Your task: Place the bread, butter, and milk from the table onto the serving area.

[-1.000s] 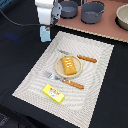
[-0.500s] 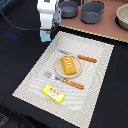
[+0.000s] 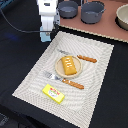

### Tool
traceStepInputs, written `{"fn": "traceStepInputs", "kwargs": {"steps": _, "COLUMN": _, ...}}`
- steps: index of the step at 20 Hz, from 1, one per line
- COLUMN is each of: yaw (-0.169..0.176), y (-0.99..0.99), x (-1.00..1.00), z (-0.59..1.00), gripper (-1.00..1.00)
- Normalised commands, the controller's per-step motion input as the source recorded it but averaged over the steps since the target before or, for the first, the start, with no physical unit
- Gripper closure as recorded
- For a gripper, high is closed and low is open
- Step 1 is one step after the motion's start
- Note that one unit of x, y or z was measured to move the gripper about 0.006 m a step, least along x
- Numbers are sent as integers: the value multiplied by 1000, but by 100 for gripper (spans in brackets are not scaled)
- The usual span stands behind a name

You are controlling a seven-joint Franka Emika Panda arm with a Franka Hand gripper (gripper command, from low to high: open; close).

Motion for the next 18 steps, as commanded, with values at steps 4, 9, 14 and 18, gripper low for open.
{"fn": "traceStepInputs", "kwargs": {"steps": 4, "yaw": 78, "y": 0, "x": -434, "z": -314, "gripper": -100}}
{"fn": "traceStepInputs", "kwargs": {"steps": 9, "yaw": 68, "y": -8, "x": -409, "z": -278, "gripper": -100}}
{"fn": "traceStepInputs", "kwargs": {"steps": 14, "yaw": 39, "y": -80, "x": -263, "z": -137, "gripper": -100}}
{"fn": "traceStepInputs", "kwargs": {"steps": 18, "yaw": 23, "y": -119, "x": -210, "z": -83, "gripper": 100}}
